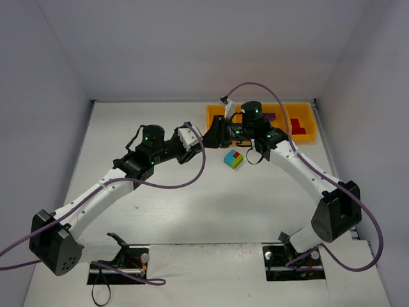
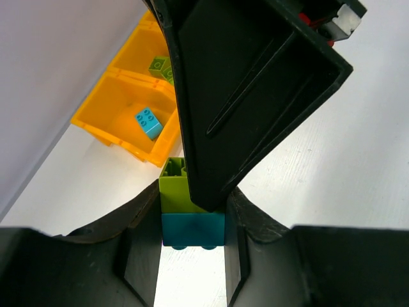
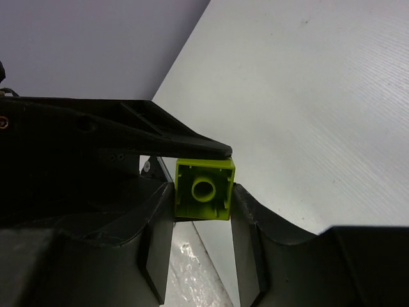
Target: Sort the legos into containers by color
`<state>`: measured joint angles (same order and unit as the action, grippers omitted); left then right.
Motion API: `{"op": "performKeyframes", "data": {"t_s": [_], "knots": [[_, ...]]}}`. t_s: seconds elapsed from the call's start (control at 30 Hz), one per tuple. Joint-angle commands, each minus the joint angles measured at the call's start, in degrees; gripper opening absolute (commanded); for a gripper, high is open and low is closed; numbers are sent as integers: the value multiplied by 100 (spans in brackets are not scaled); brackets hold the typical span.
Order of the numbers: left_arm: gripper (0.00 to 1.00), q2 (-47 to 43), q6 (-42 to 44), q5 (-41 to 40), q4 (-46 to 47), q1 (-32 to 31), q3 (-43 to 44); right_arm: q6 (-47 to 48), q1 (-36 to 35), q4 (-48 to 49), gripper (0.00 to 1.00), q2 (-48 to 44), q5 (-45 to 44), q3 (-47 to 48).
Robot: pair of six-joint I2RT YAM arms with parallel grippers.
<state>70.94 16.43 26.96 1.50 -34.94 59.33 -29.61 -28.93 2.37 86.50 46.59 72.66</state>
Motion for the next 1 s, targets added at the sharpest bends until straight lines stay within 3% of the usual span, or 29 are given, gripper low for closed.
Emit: {"op": "performKeyframes", "data": {"t_s": [0.0, 0.07, 0.2, 0.97], "knots": [[21, -115, 53, 205, 194, -22, 351, 218, 19, 308, 1, -274, -88, 37], [41, -220, 71, 126, 175, -22, 299, 227, 28, 308, 0, -300, -124, 29], [58, -449, 167, -164, 158, -22, 36, 236, 28, 308, 0, -309, -89, 64], [59, -150, 388, -261, 193, -13, 35, 95, 28, 308, 0, -423, 272, 143]]}}
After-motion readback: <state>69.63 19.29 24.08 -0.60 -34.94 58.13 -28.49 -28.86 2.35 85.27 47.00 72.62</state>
